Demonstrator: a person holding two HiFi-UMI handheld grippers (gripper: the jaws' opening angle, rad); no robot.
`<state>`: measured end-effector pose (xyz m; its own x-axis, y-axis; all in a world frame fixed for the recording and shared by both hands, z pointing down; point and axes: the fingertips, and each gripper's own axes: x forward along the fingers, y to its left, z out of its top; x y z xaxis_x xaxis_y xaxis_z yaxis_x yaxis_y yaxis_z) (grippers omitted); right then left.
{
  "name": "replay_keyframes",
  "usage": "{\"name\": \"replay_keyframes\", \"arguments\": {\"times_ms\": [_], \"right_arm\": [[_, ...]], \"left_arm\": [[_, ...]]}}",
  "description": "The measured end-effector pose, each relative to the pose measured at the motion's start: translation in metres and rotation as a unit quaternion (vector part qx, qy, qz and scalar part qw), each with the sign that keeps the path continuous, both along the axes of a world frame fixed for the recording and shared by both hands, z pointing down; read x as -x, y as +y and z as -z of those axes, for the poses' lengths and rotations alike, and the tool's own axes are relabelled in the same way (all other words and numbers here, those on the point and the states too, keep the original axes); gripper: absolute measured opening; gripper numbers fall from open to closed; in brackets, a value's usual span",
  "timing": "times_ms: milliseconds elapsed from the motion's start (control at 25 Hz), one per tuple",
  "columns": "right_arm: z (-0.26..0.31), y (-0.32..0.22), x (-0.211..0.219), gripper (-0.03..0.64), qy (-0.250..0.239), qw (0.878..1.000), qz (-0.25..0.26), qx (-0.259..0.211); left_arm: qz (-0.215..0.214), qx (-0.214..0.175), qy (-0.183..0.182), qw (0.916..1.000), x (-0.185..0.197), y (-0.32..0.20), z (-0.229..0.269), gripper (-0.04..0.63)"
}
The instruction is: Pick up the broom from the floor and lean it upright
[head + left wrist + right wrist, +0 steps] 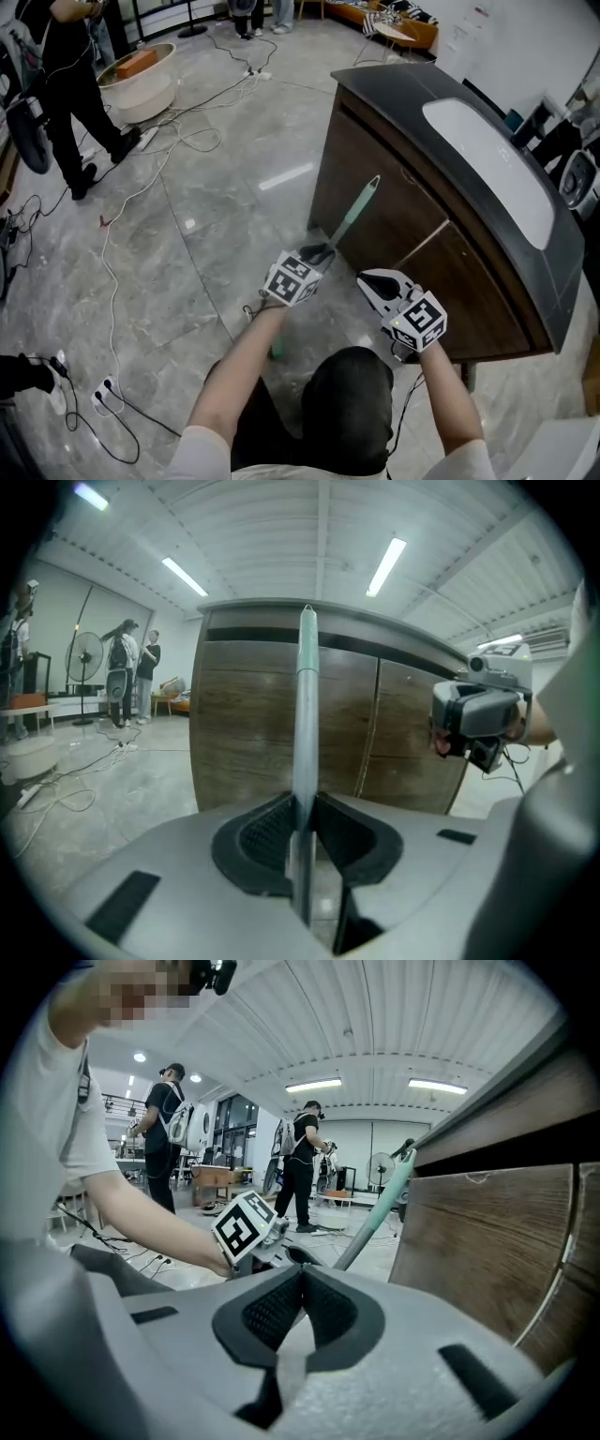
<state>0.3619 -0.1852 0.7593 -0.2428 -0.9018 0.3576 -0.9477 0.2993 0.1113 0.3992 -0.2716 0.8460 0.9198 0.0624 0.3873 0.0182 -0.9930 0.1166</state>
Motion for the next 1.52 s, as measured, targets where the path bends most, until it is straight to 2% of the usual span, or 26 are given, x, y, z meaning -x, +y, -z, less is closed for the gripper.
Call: {"name": "replay_keyframes", "arguments": {"times_ms": [200, 400, 680, 800, 1080, 1360, 1520], "right_arm": [[0.001, 0.000, -0.017, 0.002, -0.004, 1.000, -0.011, -0.010], [0.005, 0.007, -0.035, 0.002, -0.002, 1.000, -0.020, -0.011], [-0.003, 0.016, -0.051, 0.002, -0.008, 0.999, -0.033, -0.005], [-0.002, 0.014, -0.048, 0.002, -0.002, 1.000, -0.027, -0.001], [0.009, 0.015, -0.034, 0.002, 0.025, 1.000, -0.012, 0.004], [0.025, 0.013, -0.024, 0.002, 0.014, 0.999, -0.035, -0.013], [0.033, 0.012, -0.005, 0.002, 0.017, 0.999, -0.030, -0.017]], "left_arm": [[-0.018, 0.008, -0.007, 0.9998, -0.042, 0.010, -0.005, 0.069], [-0.016, 0.011, -0.006, 0.9998, -0.069, 0.011, -0.012, 0.071], [-0.024, -0.007, 0.002, 0.9997, -0.074, 0.013, -0.014, 0.080], [-0.025, -0.010, 0.004, 0.9996, -0.074, 0.010, -0.010, 0.125], [-0.025, -0.026, 0.012, 0.9993, -0.054, 0.012, 0.010, 0.150], [-0.033, -0.055, 0.029, 0.9976, -0.016, 0.024, 0.050, 0.149], [-0.035, -0.063, 0.046, 0.9964, 0.011, 0.031, 0.072, 0.149]]}}
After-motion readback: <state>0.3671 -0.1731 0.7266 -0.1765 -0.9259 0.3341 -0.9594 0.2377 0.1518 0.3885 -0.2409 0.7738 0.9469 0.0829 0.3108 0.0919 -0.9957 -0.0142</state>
